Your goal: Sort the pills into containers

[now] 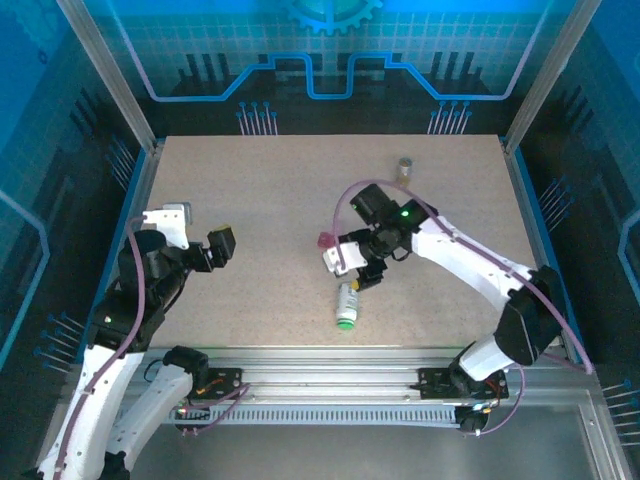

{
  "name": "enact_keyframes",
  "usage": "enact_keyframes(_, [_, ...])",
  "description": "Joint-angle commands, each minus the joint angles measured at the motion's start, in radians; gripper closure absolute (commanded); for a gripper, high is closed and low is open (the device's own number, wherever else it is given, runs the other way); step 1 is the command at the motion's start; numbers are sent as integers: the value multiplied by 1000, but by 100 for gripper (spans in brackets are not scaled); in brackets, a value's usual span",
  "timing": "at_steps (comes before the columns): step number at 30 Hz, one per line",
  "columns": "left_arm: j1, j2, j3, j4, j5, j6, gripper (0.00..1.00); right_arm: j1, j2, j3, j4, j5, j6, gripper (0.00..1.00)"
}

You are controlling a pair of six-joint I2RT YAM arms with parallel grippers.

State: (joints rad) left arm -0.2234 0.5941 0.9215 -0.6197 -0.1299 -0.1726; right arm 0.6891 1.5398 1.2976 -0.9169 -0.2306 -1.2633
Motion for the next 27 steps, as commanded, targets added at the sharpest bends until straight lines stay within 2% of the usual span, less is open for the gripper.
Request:
enact_keyframes(1, [7, -37, -6, -14, 47, 26, 4, 80, 41, -46, -32, 170, -291, 22])
enact_keyframes(6, [7, -67, -55, 22, 104, 5, 3, 217, 68, -193, 197, 331, -478, 23])
enact_keyframes(16, [7, -79, -80, 51, 156, 2, 3, 295, 177, -206, 207, 386, -620, 29])
enact_keyframes(19, [7, -79, -81, 51, 160, 2, 3, 306, 198, -207, 204, 384, -635, 33])
enact_keyframes(25, [7, -76, -84, 55, 172, -2, 3, 332, 219, -208, 197, 358, -619, 52])
enact_keyframes(27, [7, -73, -81, 54, 173, -2, 3, 331, 218, -199, 184, 349, -600, 55])
